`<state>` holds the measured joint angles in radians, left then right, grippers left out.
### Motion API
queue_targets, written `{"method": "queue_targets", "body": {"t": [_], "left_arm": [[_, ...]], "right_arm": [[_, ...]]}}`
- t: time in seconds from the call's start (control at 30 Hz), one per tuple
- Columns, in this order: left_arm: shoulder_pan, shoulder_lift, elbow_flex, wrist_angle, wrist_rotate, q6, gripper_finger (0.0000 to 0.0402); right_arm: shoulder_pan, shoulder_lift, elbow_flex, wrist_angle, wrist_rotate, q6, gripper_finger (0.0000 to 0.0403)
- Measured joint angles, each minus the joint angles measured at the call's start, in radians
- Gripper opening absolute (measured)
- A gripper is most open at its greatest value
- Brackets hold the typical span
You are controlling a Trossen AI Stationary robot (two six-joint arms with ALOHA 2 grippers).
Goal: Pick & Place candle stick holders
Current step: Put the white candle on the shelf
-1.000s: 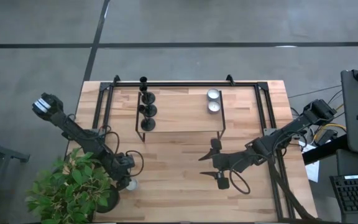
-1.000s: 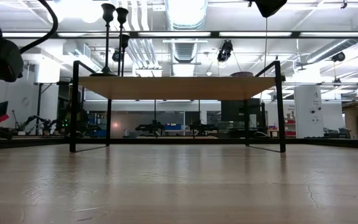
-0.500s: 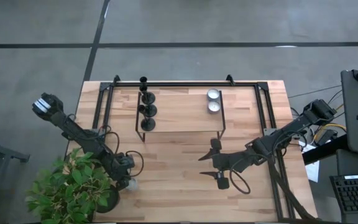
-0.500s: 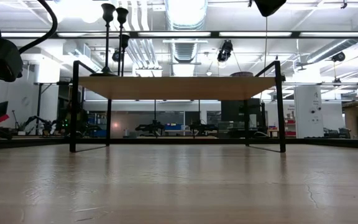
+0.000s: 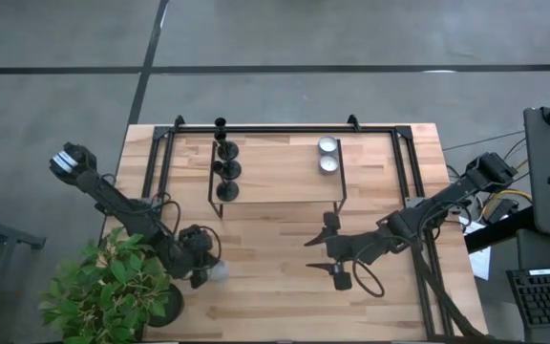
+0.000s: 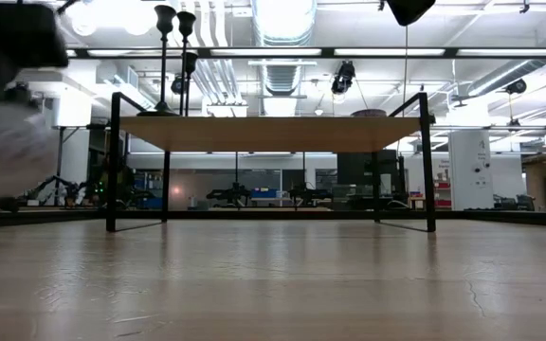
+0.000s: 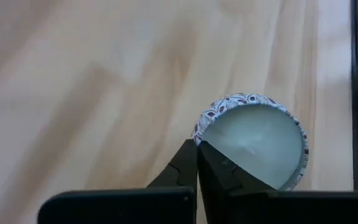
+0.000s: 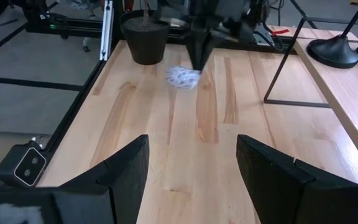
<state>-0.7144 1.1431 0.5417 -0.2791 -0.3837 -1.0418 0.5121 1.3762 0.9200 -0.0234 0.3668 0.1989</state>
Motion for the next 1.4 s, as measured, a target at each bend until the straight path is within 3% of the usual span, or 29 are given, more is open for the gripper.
{"method": "queue_targets", "body": {"t": [0.1,0.23,0.53,0.73,1.0,1.17,1.4], "left_arm": [[0.006,0.000,0.030,0.000,-0.116,-0.001,0.0000],[0.041,0.020,0.075,0.002,-0.141,0.035,0.0000],[0.139,0.164,0.228,-0.011,-0.075,0.126,0.0000],[0.196,0.246,0.353,-0.014,-0.083,0.248,0.0000],[0.306,0.283,0.525,-0.133,-0.081,0.389,0.0000],[0.389,0.284,0.609,-0.248,-0.085,0.398,0.0000],[0.463,0.284,0.698,-0.266,-0.036,0.463,0.0000]], "right_arm": [[-0.002,0.013,-0.002,0.012,-0.001,-0.006,0.0233],[-0.009,0.055,0.007,0.018,-0.090,-0.062,0.0233],[-0.011,0.195,0.092,0.014,-0.151,-0.199,0.0233],[-0.011,0.244,0.157,-0.004,-0.166,-0.230,0.0232],[0.009,0.202,0.124,-0.036,-0.164,-0.148,0.0233],[0.013,0.192,0.084,-0.038,-0.158,-0.107,0.0233],[0.014,0.190,0.066,-0.040,-0.157,-0.097,0.0233]]}}
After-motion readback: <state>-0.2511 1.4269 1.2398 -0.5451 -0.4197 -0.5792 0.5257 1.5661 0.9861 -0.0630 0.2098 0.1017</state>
